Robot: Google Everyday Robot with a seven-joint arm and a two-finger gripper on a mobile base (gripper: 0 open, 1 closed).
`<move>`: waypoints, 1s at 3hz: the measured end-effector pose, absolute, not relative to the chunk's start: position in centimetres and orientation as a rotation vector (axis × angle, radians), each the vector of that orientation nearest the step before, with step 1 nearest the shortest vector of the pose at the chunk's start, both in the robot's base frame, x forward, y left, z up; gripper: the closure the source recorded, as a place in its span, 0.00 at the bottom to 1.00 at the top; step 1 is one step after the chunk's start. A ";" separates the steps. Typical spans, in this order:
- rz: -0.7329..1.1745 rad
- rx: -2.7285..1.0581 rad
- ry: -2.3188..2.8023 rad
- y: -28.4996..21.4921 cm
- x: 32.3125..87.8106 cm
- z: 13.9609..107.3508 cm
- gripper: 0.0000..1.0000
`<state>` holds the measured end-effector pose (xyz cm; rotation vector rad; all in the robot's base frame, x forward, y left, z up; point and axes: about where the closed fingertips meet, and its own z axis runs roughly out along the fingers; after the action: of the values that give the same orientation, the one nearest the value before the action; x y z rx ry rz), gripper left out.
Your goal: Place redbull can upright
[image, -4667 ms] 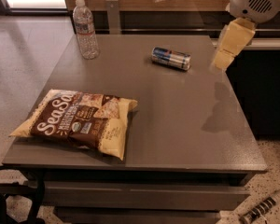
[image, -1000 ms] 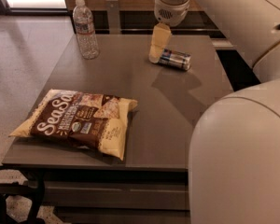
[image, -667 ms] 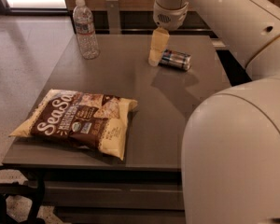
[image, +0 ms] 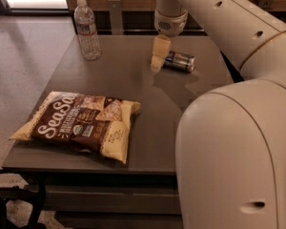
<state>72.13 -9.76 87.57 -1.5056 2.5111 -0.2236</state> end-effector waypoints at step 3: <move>-0.157 -1.432 2.597 -11.8 74.2 83.3 0.01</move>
Offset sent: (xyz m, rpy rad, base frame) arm 0.0209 -0.0161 -0.0433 0.0453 0.0820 -0.0642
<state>74.16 -11.77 83.34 -1.4322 2.5968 -0.1573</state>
